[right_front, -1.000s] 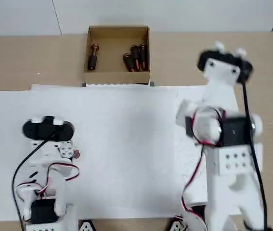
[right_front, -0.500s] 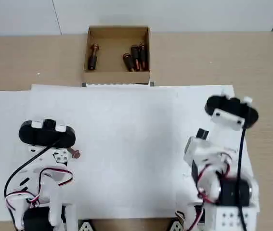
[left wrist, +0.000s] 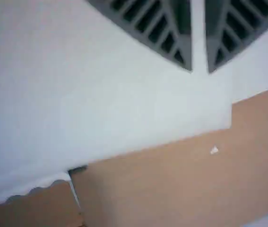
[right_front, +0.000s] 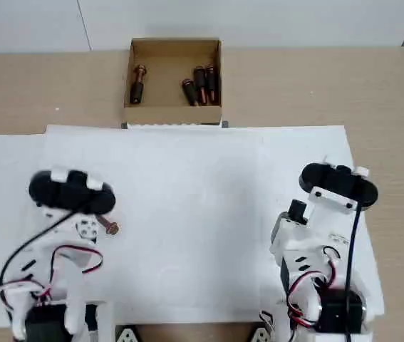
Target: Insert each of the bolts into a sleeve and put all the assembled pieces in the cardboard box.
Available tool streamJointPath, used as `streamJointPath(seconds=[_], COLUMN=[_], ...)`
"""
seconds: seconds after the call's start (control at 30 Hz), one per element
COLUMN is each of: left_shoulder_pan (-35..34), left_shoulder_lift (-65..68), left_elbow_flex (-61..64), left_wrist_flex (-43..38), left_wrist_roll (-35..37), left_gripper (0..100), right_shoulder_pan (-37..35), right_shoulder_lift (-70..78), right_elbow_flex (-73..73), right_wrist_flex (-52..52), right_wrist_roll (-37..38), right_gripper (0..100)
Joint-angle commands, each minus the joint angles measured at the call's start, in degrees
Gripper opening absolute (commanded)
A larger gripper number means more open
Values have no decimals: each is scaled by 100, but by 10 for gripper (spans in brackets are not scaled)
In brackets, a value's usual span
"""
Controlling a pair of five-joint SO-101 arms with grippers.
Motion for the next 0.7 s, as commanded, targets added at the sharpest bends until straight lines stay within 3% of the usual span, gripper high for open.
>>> streamJointPath(seconds=[0.0, 0.4, 0.53, 0.67], left_shoulder_pan=[-18, -9, 0, 18], left_shoulder_lift=[1090, 4070, 4624, 4844], left_elbow_flex=[-954, -2782, -2835, -2818], left_wrist_flex=[237, 2505, 2699, 2708], left_wrist_roll=[18, 0, -44, -958], left_gripper=[6, 6, 6, 6], right_shoulder_pan=[57, 57, 57, 57], right_shoulder_lift=[-101, -936, -963, -980], right_elbow_flex=[62, 352, 360, 457], right_wrist_flex=[-127, -110, -101, -101], right_wrist_roll=[18, 18, 18, 18], right_gripper=[2, 2, 2, 2])
